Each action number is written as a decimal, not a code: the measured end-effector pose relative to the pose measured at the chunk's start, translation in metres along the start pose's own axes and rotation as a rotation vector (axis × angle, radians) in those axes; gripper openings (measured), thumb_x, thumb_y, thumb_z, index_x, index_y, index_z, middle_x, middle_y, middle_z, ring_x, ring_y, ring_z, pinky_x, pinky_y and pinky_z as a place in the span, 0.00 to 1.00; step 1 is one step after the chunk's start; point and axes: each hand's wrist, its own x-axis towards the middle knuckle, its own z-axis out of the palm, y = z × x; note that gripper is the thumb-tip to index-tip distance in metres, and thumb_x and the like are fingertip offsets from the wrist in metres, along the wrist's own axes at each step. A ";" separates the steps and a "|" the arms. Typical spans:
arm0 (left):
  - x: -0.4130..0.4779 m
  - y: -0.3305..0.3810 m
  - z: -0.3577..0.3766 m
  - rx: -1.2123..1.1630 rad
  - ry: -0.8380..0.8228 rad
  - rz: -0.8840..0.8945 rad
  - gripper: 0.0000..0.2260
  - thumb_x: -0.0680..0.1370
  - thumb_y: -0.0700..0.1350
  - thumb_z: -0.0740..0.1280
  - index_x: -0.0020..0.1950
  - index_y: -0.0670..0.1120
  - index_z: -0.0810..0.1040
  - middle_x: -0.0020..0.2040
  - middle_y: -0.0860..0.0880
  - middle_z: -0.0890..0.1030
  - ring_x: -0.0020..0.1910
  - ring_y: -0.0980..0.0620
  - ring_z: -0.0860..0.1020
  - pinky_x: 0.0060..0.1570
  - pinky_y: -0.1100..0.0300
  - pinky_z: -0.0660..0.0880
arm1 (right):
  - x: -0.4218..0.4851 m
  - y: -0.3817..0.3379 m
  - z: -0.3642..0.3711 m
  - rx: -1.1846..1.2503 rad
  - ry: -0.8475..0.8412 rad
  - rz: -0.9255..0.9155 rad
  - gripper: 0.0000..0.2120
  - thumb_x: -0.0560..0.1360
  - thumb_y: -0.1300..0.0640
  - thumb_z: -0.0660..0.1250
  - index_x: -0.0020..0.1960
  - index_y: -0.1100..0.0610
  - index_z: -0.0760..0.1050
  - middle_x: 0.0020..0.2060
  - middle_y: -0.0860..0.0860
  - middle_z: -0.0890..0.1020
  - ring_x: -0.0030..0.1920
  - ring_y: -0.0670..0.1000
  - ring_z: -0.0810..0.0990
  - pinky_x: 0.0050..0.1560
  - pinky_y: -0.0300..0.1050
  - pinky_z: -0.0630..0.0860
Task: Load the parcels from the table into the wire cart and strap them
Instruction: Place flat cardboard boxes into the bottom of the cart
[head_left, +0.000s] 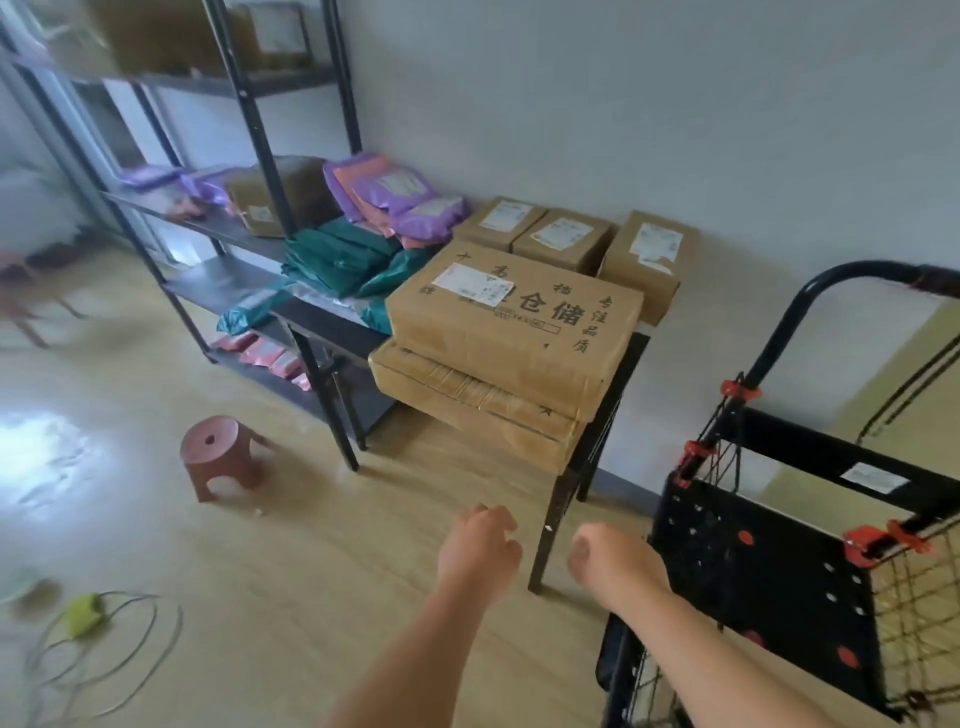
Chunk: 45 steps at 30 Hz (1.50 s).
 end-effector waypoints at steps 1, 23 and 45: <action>0.002 -0.007 -0.009 -0.011 0.018 -0.007 0.14 0.77 0.44 0.64 0.61 0.54 0.77 0.60 0.54 0.76 0.61 0.54 0.73 0.54 0.62 0.70 | 0.002 -0.012 -0.001 0.012 0.020 -0.010 0.07 0.78 0.54 0.61 0.47 0.49 0.77 0.41 0.46 0.80 0.43 0.48 0.79 0.47 0.46 0.79; 0.156 0.017 -0.158 -0.018 0.316 0.097 0.15 0.78 0.45 0.64 0.64 0.52 0.75 0.63 0.52 0.74 0.63 0.51 0.71 0.52 0.58 0.72 | 0.136 -0.125 -0.112 0.065 0.504 -0.137 0.07 0.78 0.51 0.65 0.55 0.46 0.77 0.52 0.44 0.77 0.49 0.45 0.74 0.40 0.40 0.76; 0.362 0.021 -0.215 0.050 0.339 0.018 0.24 0.75 0.54 0.67 0.70 0.53 0.68 0.66 0.48 0.70 0.65 0.47 0.68 0.60 0.51 0.69 | 0.264 -0.094 -0.182 0.079 0.594 0.291 0.29 0.75 0.45 0.68 0.74 0.46 0.64 0.74 0.51 0.64 0.72 0.55 0.64 0.68 0.54 0.67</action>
